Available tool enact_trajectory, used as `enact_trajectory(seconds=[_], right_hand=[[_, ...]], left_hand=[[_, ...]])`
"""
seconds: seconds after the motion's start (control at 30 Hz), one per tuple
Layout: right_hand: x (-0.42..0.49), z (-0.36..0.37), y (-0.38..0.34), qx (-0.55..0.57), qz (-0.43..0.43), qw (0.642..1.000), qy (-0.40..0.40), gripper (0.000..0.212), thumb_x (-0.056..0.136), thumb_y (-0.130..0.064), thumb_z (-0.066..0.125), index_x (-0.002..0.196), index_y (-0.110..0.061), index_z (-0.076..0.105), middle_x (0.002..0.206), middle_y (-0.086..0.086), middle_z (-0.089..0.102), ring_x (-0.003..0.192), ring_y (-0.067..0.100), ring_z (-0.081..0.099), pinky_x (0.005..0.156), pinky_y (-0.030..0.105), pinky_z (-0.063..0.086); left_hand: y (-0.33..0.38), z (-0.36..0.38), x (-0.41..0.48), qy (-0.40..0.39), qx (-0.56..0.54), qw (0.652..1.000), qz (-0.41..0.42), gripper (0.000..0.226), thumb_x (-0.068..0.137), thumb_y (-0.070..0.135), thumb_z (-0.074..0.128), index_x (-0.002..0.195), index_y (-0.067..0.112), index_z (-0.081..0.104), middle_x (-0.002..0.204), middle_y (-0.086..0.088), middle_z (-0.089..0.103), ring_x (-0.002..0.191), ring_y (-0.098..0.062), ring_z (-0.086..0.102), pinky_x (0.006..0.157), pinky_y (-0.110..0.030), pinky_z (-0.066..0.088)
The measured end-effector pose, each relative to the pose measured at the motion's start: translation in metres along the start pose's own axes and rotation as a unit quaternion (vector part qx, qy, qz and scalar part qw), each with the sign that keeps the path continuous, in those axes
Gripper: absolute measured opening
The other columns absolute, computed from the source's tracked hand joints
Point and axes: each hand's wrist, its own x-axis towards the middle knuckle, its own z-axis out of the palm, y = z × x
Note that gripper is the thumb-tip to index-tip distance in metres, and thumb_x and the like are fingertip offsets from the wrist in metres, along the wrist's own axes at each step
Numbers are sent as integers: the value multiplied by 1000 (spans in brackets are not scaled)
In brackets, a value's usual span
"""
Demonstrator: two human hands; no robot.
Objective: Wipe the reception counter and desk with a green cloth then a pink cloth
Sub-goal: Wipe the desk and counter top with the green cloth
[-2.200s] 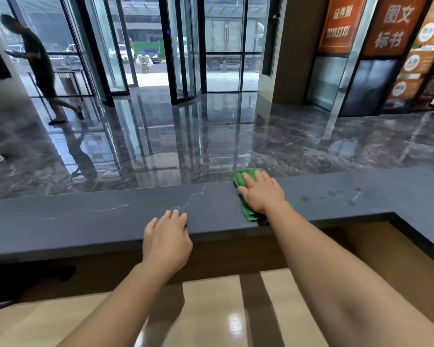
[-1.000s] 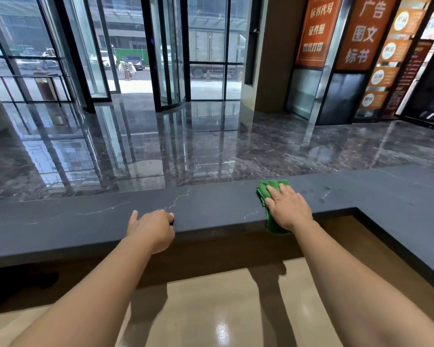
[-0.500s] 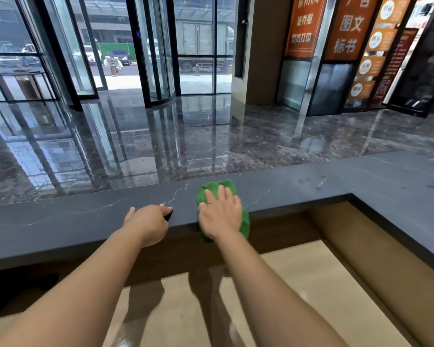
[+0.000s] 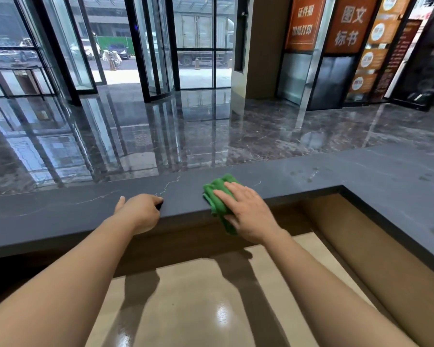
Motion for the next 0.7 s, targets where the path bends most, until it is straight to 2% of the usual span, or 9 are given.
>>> enact_trajectory(seconds=[0.07,0.2,0.37,0.43,0.57,0.7], right_hand=[[-9,-8,29,11,46,999,-9,66,96,-38,52,153,-36,20,163,0,15,149,18,12,119,31,2],[-13,-19,58,61,124,990,-16,63,93,-30,50,152,-34,26,162,0,18,149,18,13,119,32,6],[1,-10,12,65,206,976,4,57,99,-32,33,154,-31,21,164,3,7,151,18,4,122,37,2],[9,-6,-21,69,189,980,0,57,100,-33,30,155,-30,16,164,5,2,151,20,0,122,39,0],[29,-2,-82,67,93,993,-23,57,101,-34,33,155,-26,15,164,10,0,151,26,0,122,43,0],[46,-5,-93,66,28,995,-63,56,101,-38,31,154,-25,18,164,11,4,150,26,3,122,43,3]], left_hand=[[2,1,0,0,-6,1000,-7,57,94,5,36,143,32,42,149,1,42,140,-24,33,120,-45,0],[4,5,-1,3,-12,1000,-11,51,97,11,38,144,30,41,149,2,42,139,-24,34,119,-45,0],[3,9,-2,13,-20,1000,-16,51,98,11,38,146,28,38,152,3,37,141,-21,31,119,-45,-2],[3,11,-2,15,-23,999,-20,51,98,11,37,146,28,37,153,3,35,142,-21,30,119,-44,-3],[6,14,-1,25,-12,999,-25,53,97,11,39,148,28,34,155,3,31,143,-20,29,119,-44,-2],[9,12,-1,38,-8,999,-33,51,96,12,42,144,29,40,147,1,44,137,-21,39,119,-44,1]])
